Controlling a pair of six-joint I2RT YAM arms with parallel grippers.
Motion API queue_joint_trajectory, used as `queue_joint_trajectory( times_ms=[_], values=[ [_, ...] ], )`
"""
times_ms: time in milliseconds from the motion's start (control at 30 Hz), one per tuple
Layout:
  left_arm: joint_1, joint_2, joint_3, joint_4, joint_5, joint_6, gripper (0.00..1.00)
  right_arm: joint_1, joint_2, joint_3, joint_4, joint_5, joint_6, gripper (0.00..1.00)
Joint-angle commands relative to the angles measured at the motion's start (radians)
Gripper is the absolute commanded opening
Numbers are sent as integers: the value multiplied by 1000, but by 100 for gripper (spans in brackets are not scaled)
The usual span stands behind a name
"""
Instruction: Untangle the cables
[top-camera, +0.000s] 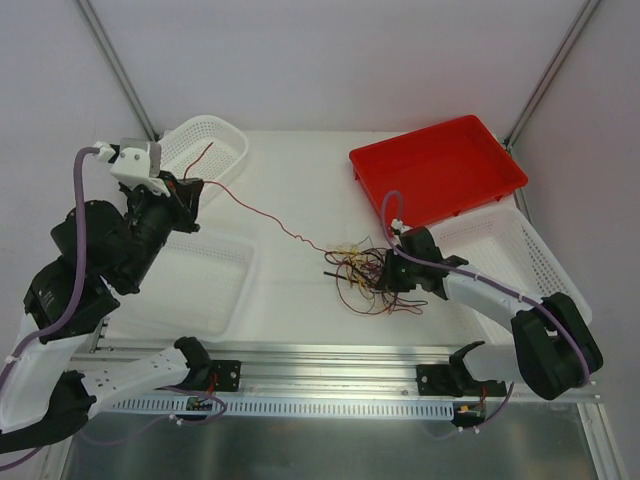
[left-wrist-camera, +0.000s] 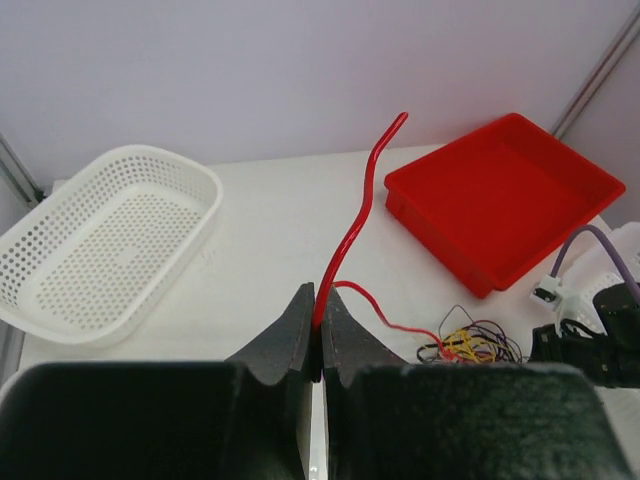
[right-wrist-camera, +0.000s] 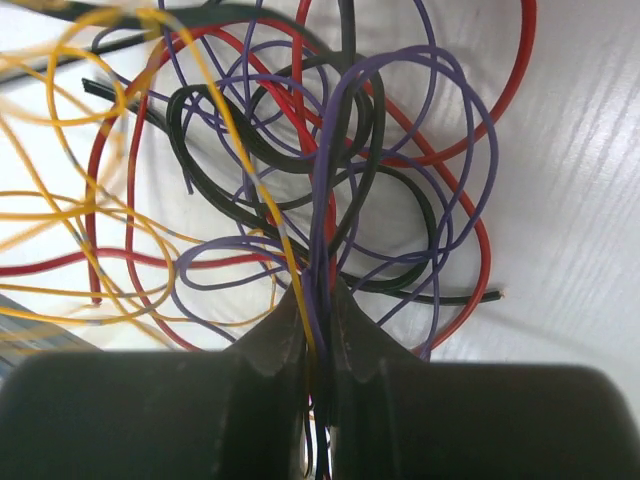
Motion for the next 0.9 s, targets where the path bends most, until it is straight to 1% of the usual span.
queue_joint_trajectory(
  times_ms=[0,133,333,400,467,500,533,567,600,667,700,767,800,867],
  values=[
    [-7,47,81,-4,-110,98,0,-12,-14,-11,-41,70,15,1],
    [-7,71,138,-4,-173,130,0,-22,-19,-30,-46,82,24,1],
    [-7,117,217,-2,-229,175,0,-25,-25,-27,-79,126,18,1],
    [-7,123,219,-4,-236,183,0,-25,-29,-27,-99,145,18,1],
    [-7,129,189,-4,-215,169,0,-27,-39,-24,-112,162,21,1],
    [-7,131,170,-5,-181,155,0,-27,-40,-25,-119,162,19,6],
    [-7,128,118,-4,-142,135,0,-27,-48,-25,-119,156,15,10],
    [-7,129,92,-2,-53,111,0,-27,-54,-22,-119,150,10,14],
    [-7,134,64,-4,-17,71,0,-24,-63,-19,-122,142,4,22],
    [-7,151,-20,-2,30,19,0,-25,-95,-4,-130,128,-11,30],
    [-7,169,-49,-2,56,0,0,-22,-106,2,-147,124,-17,39],
    [-7,188,-136,1,96,-59,0,-24,-147,19,-170,114,-44,48],
    [-7,208,-166,3,136,-83,0,-24,-163,36,-193,111,-50,54],
    [-7,228,-247,15,165,-142,0,-22,-210,56,-228,105,-73,62]
  ],
)
